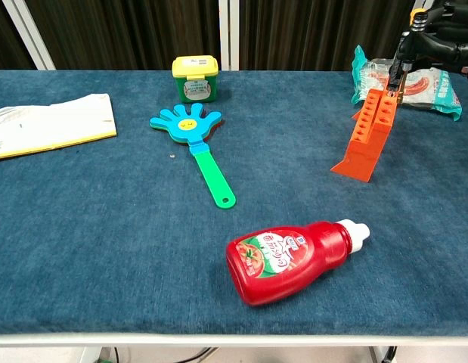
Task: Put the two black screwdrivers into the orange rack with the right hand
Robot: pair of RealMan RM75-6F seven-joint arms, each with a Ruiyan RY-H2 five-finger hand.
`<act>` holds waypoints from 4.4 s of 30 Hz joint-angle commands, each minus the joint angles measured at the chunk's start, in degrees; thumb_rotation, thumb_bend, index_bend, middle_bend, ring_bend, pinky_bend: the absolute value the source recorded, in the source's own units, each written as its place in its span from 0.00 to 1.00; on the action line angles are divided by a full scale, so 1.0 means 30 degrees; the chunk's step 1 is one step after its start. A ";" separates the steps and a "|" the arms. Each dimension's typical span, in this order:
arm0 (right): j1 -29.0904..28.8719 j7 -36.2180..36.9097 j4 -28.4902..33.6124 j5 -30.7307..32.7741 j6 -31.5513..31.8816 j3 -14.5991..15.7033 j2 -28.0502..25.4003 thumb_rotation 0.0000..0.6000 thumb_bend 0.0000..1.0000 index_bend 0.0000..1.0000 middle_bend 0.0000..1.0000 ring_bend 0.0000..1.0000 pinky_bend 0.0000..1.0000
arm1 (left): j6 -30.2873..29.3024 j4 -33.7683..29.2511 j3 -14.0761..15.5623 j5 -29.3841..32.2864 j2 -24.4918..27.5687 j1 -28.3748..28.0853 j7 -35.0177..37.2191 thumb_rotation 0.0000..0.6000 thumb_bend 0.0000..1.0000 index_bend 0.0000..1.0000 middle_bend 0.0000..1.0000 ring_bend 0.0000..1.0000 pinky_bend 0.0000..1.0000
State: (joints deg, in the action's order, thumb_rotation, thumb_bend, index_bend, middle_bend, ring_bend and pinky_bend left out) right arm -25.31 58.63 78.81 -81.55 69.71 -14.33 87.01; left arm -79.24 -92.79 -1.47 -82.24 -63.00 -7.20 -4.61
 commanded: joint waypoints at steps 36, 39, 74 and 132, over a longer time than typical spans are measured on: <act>-0.0440 0.0426 -0.1186 -0.0554 -0.0447 0.0864 0.0609 1.00 0.38 0.61 0.47 0.37 0.38 | -0.0221 -0.0015 0.0056 -0.0190 0.0019 0.0087 0.0082 1.00 0.01 0.18 0.20 0.14 0.26; -0.0455 0.0338 -0.1395 -0.0869 -0.0259 0.1037 0.0639 1.00 0.28 0.42 0.44 0.36 0.37 | -0.0206 -0.0020 0.0085 -0.0228 0.0023 0.0086 0.0076 1.00 0.01 0.18 0.20 0.14 0.26; 0.0509 -1.3299 -0.0723 -0.7246 0.6371 0.2258 -0.0699 1.00 0.32 0.30 0.12 0.00 0.00 | -0.0001 -0.0120 0.0058 -0.0037 -0.0124 -0.0012 -0.0443 1.00 0.01 0.18 0.20 0.14 0.26; -0.1168 -2.7441 0.3275 -0.0533 0.1293 0.1030 -0.0138 1.00 0.47 0.63 0.02 0.00 0.00 | 0.0076 0.0032 0.0022 0.0052 0.0009 -0.0048 0.0024 1.00 0.01 0.18 0.20 0.14 0.26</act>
State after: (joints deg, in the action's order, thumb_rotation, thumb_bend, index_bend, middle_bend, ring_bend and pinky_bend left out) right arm -28.85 -23.94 88.57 -82.94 73.36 -11.29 86.70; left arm -79.02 -92.70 -1.40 -82.08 -62.97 -7.34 -4.55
